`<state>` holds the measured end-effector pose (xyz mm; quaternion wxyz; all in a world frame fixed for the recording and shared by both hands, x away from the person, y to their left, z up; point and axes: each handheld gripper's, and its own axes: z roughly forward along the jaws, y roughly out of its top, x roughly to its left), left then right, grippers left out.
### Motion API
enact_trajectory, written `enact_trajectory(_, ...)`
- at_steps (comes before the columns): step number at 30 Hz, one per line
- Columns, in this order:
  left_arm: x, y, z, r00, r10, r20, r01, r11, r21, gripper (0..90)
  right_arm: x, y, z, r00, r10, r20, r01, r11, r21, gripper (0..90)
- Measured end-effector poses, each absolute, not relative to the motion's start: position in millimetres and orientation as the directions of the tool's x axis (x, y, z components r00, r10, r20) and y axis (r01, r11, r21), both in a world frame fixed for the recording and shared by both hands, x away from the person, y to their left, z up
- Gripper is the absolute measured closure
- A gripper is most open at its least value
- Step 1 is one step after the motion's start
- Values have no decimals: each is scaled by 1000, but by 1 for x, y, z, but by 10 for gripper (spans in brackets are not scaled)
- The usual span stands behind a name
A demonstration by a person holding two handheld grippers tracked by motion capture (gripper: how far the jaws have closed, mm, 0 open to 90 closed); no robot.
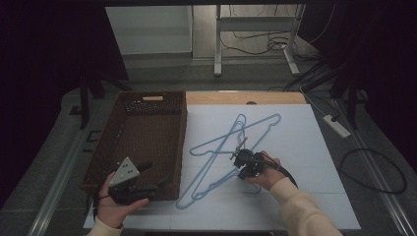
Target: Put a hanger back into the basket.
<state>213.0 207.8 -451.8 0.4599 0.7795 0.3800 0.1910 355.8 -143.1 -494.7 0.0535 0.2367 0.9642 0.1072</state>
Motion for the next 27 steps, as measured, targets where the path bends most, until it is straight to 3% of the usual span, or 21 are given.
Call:
enact_trajectory(9,212,201,-452,648,760,-49,414,-298,860,258,350,-144,-482,-893,450,-17,433,867,245,817)
enact_trajectory(11,212,199,-452,652,757,-48,414,-303,858,258,349,-145,-478,-895,446,-5,431,868,246,855)
enact_trajectory(27,210,168,-446,706,708,-19,393,-368,843,258,345,-149,-473,-894,448,22,439,861,257,856)
